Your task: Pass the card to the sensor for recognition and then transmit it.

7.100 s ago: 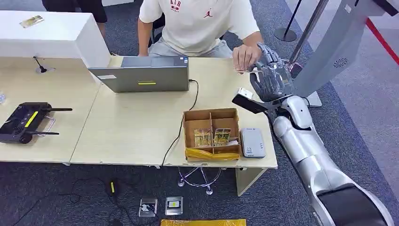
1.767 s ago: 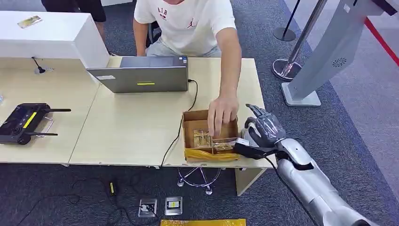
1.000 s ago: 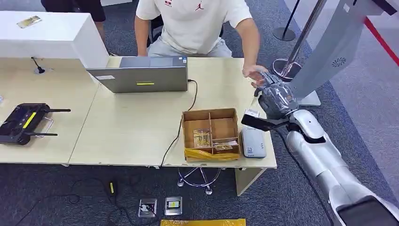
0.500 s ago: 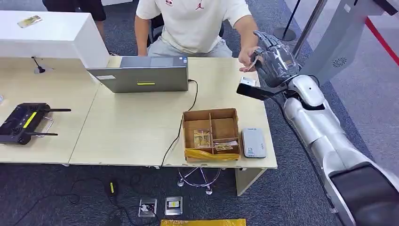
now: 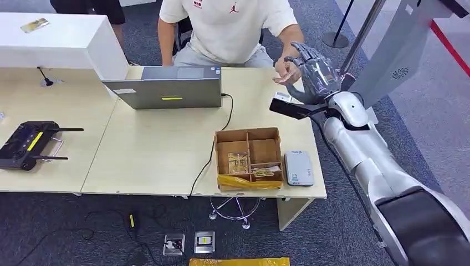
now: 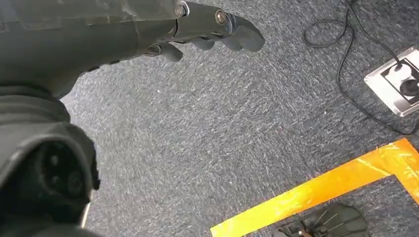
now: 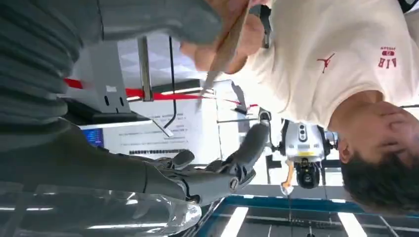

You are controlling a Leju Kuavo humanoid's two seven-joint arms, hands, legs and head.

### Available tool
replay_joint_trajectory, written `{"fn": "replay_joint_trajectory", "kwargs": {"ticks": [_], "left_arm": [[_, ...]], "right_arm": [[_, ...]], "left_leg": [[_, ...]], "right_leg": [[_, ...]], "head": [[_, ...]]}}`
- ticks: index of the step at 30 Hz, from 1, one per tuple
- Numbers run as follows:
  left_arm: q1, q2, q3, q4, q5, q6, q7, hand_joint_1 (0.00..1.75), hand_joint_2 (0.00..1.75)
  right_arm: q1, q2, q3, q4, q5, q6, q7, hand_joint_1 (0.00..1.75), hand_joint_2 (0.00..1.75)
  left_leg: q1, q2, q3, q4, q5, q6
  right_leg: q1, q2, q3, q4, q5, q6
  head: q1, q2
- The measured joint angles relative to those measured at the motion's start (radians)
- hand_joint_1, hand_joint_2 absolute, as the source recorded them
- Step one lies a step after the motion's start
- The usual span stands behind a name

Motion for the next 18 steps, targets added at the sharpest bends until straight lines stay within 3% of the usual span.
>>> {"fn": "replay_joint_trajectory", "kwargs": {"ticks": [7, 11, 18], "left_arm": [[0.001, 0.000, -0.007, 0.000, 0.015, 0.006, 0.000, 0.00, 0.00], [0.008, 0.001, -0.007, 0.000, 0.037, 0.020, 0.000, 0.00, 0.00], [0.028, 0.006, -0.007, 0.000, 0.060, 0.028, -0.007, 0.00, 0.00]], "right_arm": [[0.003, 0.005, -0.002, 0.017, -0.064, 0.007, 0.006, 0.00, 1.75], [0.021, 0.004, -0.016, 0.004, -0.233, 0.129, 0.013, 0.00, 1.75], [0.113, -0.030, -0.054, -0.141, -0.455, 0.341, 0.090, 0.00, 1.75]], "left_leg": [[0.000, 0.000, 0.000, 0.000, 0.000, 0.000], [0.000, 0.000, 0.000, 0.000, 0.000, 0.000], [0.000, 0.000, 0.000, 0.000, 0.000, 0.000]], "right_leg": [[0.000, 0.000, 0.000, 0.000, 0.000, 0.000], [0.000, 0.000, 0.000, 0.000, 0.000, 0.000], [0.000, 0.000, 0.000, -0.001, 0.000, 0.000]], "head": [[0.000, 0.000], [0.000, 0.000], [0.001, 0.000]]}}
